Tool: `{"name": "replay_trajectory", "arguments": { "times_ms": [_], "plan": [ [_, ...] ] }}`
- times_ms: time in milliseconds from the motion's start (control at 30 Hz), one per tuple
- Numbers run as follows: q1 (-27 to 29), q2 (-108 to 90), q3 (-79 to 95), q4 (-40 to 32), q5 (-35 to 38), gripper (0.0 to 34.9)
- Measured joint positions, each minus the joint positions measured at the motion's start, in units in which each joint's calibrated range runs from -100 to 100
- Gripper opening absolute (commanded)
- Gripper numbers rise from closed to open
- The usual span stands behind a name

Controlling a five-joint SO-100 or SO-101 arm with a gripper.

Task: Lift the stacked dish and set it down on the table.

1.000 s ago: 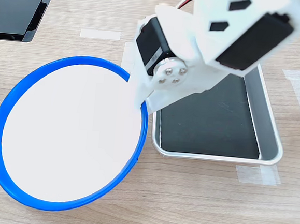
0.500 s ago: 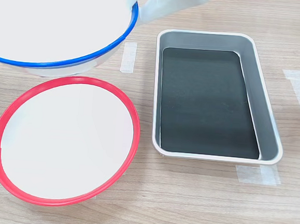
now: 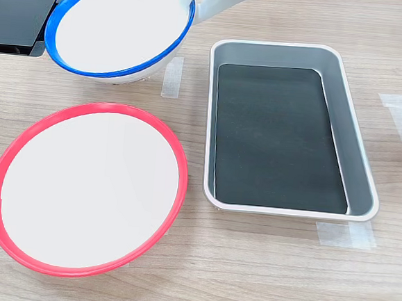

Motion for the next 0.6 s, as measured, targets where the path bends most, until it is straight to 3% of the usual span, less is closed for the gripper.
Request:
{"name": "replay_trajectory", "arguments": {
  "times_ms": [600],
  "plan": [
    [0.8, 4.8, 3.5, -5.8, 1.7, 0.0]
  ]
}}
